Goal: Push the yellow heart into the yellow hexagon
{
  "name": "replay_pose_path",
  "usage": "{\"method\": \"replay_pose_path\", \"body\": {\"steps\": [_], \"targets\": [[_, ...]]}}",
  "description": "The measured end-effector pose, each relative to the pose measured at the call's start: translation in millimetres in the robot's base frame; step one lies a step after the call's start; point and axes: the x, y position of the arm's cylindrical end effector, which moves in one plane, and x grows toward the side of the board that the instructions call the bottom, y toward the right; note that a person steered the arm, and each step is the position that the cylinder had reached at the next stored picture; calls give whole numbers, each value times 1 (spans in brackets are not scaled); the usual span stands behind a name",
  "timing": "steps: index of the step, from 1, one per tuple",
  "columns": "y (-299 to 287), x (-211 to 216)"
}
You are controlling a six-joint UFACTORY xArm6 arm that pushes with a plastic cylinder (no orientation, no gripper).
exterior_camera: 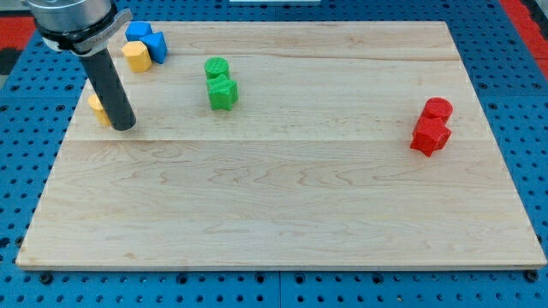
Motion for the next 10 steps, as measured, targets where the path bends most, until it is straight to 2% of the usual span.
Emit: {"method": "replay_pose_path", "body": {"steps": [1,2,3,4,6,7,8,10], "targets": [[-20,-10],[-43,-40],[-27,-27],[-51,-20],[-81,-88],[-49,-98],[-50,-79],[-24,-104]]}}
